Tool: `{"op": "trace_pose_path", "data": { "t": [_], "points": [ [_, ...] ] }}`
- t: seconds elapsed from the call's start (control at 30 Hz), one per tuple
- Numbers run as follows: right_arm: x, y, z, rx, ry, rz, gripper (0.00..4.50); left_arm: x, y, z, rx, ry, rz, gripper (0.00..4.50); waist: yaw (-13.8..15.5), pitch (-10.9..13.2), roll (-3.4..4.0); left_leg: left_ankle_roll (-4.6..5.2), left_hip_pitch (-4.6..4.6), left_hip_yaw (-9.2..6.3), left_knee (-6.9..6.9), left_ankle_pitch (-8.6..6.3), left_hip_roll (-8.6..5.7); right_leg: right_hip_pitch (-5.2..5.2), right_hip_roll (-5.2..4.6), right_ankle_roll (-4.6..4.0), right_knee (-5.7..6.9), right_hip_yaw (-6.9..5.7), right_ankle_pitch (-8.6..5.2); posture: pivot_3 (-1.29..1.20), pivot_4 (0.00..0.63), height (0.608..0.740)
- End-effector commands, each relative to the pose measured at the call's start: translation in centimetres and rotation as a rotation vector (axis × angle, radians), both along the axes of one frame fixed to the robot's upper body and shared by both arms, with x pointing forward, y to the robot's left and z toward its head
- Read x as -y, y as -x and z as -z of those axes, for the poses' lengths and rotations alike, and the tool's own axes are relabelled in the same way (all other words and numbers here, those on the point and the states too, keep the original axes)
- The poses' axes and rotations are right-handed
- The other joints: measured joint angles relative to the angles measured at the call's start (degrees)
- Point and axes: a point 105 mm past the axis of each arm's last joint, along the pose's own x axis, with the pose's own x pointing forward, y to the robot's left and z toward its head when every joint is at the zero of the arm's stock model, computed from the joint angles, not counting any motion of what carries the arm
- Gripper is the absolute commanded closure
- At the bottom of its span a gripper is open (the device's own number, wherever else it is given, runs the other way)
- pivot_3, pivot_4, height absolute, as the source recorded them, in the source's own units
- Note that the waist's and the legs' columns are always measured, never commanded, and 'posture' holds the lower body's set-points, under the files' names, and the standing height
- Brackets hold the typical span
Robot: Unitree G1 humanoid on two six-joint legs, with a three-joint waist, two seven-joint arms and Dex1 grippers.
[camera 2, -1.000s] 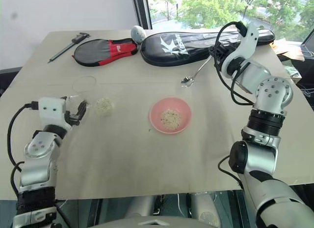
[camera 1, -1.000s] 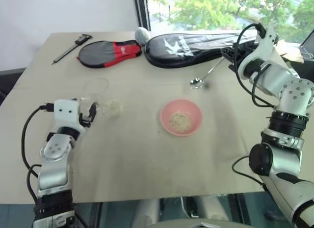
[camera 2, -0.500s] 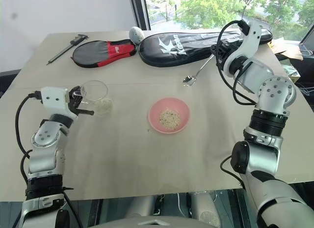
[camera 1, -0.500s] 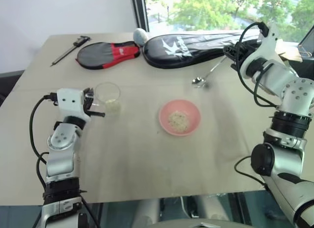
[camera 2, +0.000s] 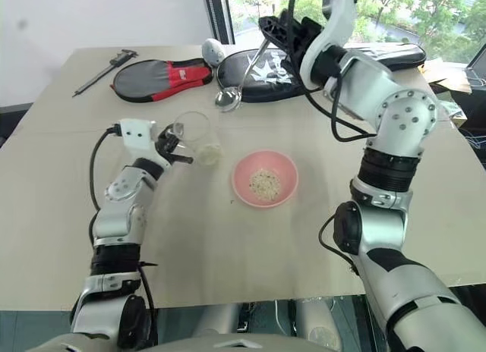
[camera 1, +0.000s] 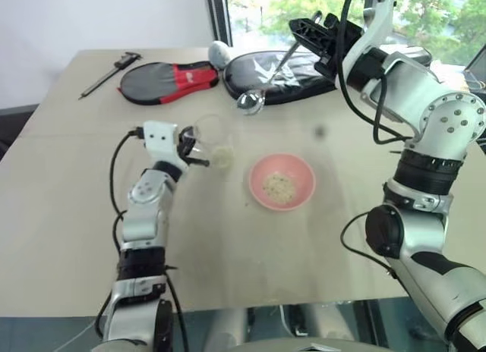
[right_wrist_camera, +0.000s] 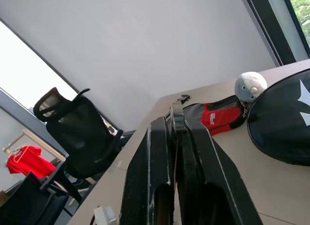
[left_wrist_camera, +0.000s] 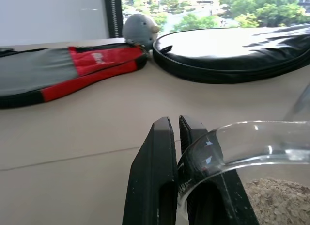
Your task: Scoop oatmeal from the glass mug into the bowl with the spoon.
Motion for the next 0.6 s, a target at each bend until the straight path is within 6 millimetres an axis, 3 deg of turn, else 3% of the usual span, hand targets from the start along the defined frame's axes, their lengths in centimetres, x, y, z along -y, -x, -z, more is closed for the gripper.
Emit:
{"op": "trace_pose_path", "data": {
  "t": [0.03, 0.27, 0.47, 0.6],
  "points": [
    [-1.2, 1.2, -1.2, 0.084, 0.011, -0.043, 4.50, 1.8, -0.7, -2.3, 0.064, 0.012, 0.068, 4.49, -0.13, 0.00, 0.00, -0.01, -0.18, -0.02, 0.04, 0.01, 0.00, -0.17, 0.00, 0.00, 0.04, -0.04, 0.00, 0.00, 0.150, 0.740],
    [-2.4, 1.0, 0.2, 0.139, 0.110, -0.040, 4.50, 4.5, -1.5, -2.5, 0.039, -0.052, 0.153, 4.49, -1.23, 0.00, 0.00, 0.00, -0.36, -0.05, 0.11, 0.02, -0.01, -0.32, 0.00, 0.00, 0.04, -0.12, 0.00, 0.00, 0.150, 0.740],
    [-3.5, 1.0, 2.3, 0.249, 0.287, -0.015, 4.50, 5.8, -1.3, -3.0, 0.045, -0.131, 0.194, 4.49, -1.44, 0.00, 0.01, -0.03, -0.32, -0.06, 0.12, 0.04, -0.01, -0.34, 0.01, 0.00, 0.05, -0.12, 0.00, 0.00, 0.150, 0.740],
    [-4.7, 1.3, 5.7, 0.395, 0.511, -0.035, 4.50, 5.9, -1.4, -3.0, 0.032, -0.109, 0.199, 4.49, -1.28, 0.00, 0.00, -0.03, -0.33, -0.06, 0.21, 0.04, -0.01, -0.34, 0.01, 0.00, 0.01, -0.11, 0.00, 0.00, 0.150, 0.740]
  ]
}}
